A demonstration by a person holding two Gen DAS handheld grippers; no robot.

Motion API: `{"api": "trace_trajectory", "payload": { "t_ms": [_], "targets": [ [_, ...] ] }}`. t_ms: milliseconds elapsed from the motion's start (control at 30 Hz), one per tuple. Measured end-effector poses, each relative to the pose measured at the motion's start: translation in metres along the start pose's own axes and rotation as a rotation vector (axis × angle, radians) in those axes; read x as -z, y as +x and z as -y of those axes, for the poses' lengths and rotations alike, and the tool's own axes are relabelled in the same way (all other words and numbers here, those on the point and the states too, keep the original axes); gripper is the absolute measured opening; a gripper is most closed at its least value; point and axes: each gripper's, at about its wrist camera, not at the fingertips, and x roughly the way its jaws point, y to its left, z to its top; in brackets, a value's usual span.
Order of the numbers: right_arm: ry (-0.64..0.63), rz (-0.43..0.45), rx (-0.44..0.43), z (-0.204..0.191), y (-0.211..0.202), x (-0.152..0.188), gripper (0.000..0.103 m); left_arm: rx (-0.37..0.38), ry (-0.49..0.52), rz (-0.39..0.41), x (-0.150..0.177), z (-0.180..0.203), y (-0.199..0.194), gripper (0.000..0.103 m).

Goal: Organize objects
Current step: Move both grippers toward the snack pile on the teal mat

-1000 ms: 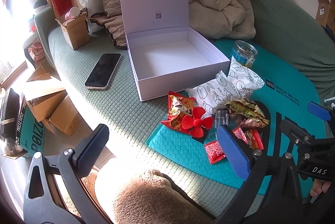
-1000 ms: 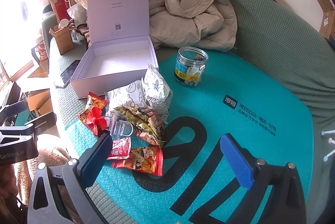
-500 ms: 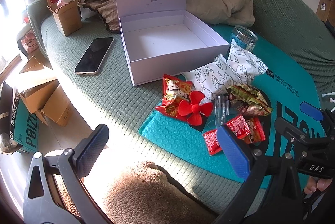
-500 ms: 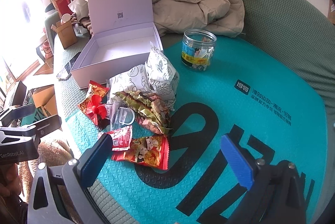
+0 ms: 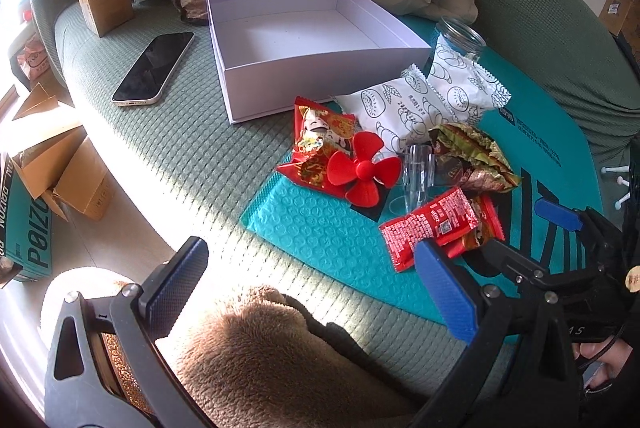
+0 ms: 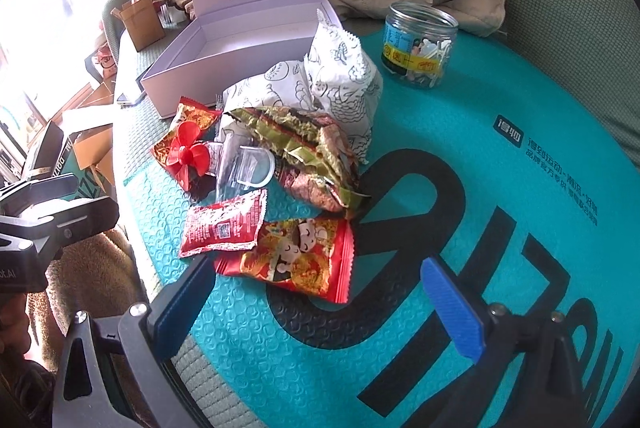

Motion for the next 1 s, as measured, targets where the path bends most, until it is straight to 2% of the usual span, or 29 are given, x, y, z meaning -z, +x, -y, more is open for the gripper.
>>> {"api": "trace_trajectory", "payload": {
  "t_ms": [233,500,567,667,733,800,1000],
  "targets": [
    [-0.084,0.001,0.043,-0.015,0.017,-0.001,0.103,0.054,-0.023,-0.032,0.002,-0.004,0.006,0.103],
    [-0.085,-0.005,0.031,-0.019,0.032,-0.005,0.103,0.063,-0.018,-0.028,0.000,-0.001,0.007,0.103],
    [-0.075,-0.016,0.035,-0.016,0.037,-0.002,0.099,0.066,-0.017,-0.033,0.000,0.000,0.009,0.103],
    [-0.025,-0.008,-0.020,-0.006,0.036,0.000,0.086,0.074,-0.008,-0.038,0.000,0.005,0.012,0.103],
    [-0.029,0.002,-0.008,-0.003,0.033,0.001,0.073,0.091,0.000,-0.035,0.000,0.009,0.013,0.103],
    [-0.030,0.009,-0.007,0.001,0.030,0.002,0.067,0.105,0.017,-0.029,0.000,0.016,0.014,0.103],
    [-0.025,0.015,-0.002,0.014,0.025,0.007,0.064,0.168,0.076,-0.036,0.001,0.039,0.021,0.103]
  ]
}}
